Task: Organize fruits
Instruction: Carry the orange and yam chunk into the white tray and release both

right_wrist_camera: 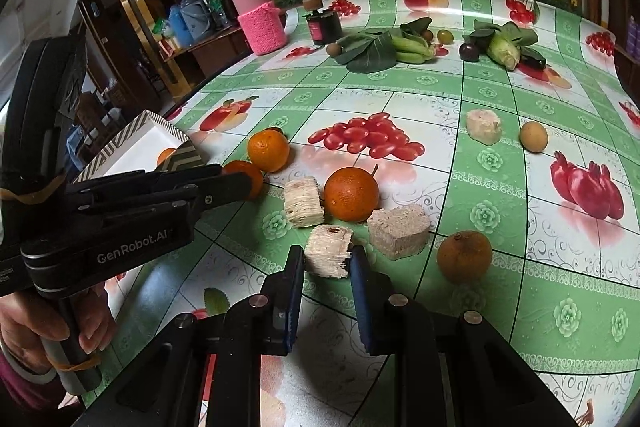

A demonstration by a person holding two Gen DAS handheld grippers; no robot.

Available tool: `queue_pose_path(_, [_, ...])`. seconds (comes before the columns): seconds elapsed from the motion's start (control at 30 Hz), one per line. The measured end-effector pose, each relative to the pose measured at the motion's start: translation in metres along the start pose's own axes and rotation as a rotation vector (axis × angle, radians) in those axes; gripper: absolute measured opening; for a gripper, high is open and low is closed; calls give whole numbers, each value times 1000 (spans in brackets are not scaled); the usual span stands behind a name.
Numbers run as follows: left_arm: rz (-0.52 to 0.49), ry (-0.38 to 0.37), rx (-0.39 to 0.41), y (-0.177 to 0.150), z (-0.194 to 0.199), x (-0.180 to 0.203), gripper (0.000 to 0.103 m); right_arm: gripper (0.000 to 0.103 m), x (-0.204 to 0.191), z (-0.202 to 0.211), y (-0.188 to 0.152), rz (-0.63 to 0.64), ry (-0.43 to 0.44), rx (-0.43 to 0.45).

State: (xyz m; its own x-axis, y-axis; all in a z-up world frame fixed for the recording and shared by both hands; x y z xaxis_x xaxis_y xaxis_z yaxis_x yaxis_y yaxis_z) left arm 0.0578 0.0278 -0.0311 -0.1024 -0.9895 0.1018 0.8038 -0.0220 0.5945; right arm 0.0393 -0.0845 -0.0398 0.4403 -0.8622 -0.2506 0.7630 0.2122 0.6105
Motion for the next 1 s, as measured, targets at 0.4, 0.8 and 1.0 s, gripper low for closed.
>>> queue_pose_path(0.4, [15, -36, 34, -10, 30, -6, 25, 23, -15, 11, 1, 7, 37, 33])
queue_pose_path(0.8, [66, -53, 91, -23, 88, -33, 25, 22, -62, 25, 13, 49, 114, 68])
queue_pose_path(1.0, [105, 8, 127, -31, 130, -77, 26, 22, -108, 20, 27, 116, 186, 72])
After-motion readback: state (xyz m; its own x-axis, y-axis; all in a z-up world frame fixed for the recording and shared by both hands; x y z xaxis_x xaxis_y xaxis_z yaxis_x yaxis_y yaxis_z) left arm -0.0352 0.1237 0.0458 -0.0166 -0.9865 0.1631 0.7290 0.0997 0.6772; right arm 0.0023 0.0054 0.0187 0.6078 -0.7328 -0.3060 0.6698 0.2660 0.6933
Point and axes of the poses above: each gripper's, at about its wrist camera, not at the fingertips, and z roughly against the way its jaws point, x to its right, y to its top, the point moved 7 cm from there along -z, roughly the way its jaws point, and after that the axes turned 1 degree about -x, right-handed, at the moved point
